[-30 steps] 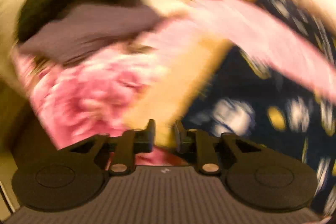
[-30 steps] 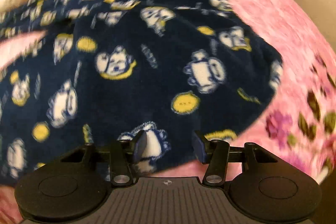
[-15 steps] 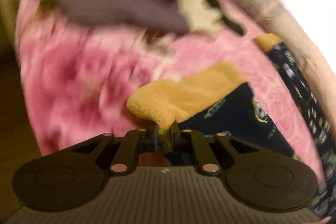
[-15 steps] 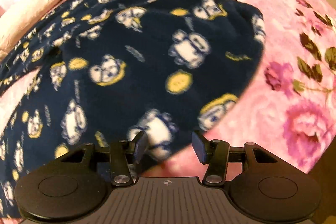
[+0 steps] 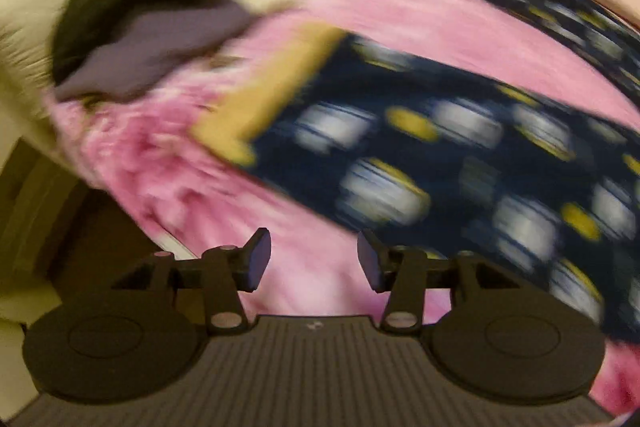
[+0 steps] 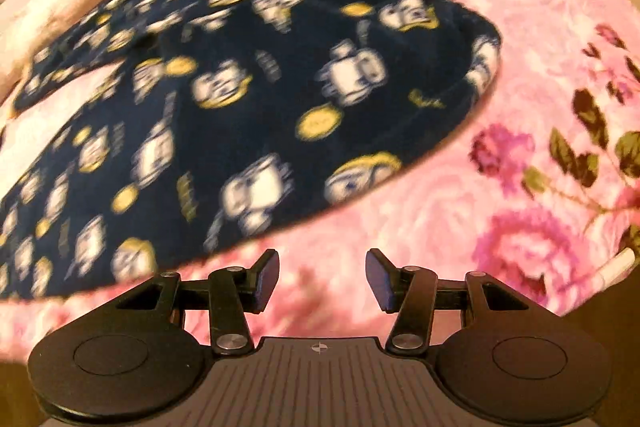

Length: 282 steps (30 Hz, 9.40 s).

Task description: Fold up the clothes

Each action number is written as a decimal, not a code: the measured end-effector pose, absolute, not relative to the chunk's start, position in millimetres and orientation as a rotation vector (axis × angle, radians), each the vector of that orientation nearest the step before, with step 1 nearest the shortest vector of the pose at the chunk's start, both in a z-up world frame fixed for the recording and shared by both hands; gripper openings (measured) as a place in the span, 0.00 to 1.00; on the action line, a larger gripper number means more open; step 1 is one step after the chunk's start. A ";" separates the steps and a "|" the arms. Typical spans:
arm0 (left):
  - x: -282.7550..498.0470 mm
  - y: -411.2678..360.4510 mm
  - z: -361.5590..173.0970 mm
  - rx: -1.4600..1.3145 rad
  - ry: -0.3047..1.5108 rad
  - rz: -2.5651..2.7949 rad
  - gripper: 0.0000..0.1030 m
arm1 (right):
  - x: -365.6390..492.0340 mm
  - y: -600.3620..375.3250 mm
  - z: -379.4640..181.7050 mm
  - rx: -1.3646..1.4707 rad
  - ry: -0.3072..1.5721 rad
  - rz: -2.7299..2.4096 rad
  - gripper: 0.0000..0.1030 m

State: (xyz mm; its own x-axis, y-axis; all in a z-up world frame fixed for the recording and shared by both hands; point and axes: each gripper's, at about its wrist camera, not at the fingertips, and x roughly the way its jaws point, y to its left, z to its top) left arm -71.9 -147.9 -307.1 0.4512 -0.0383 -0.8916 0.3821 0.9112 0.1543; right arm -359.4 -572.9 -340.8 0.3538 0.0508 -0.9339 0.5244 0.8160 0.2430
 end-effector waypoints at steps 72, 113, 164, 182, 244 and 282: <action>-330.1 -221.9 -118.3 0.380 0.973 -0.411 0.57 | -438.7 -560.3 -169.8 0.315 1.146 -0.142 0.85; -58.9 -272.9 -138.8 0.524 1.015 -0.650 0.57 | -248.8 -467.0 -178.0 0.411 1.207 -0.340 0.85; 151.5 -673.0 -382.4 0.913 0.547 -1.392 0.48 | 96.6 -732.1 -378.7 0.040 1.015 -0.083 0.84; 169.8 -677.0 -405.5 0.943 0.608 -1.496 0.03 | 106.8 -735.1 -403.6 0.066 1.085 -0.056 0.05; -41.4 -262.0 -339.3 0.035 1.088 -0.759 0.03 | -255.8 -608.3 -343.7 0.980 0.681 -0.661 0.06; -87.2 -262.3 -323.5 0.394 0.977 -0.727 0.32 | -224.4 -548.0 -318.4 0.562 0.809 -0.775 0.79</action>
State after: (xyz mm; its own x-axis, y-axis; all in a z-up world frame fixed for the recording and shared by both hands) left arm -87.2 -262.3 -323.5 0.3537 -0.3765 -0.8562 0.7121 0.7019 -0.0145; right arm -224.4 -548.0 -318.4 0.4509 -0.3883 -0.8037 0.7863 0.5988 0.1518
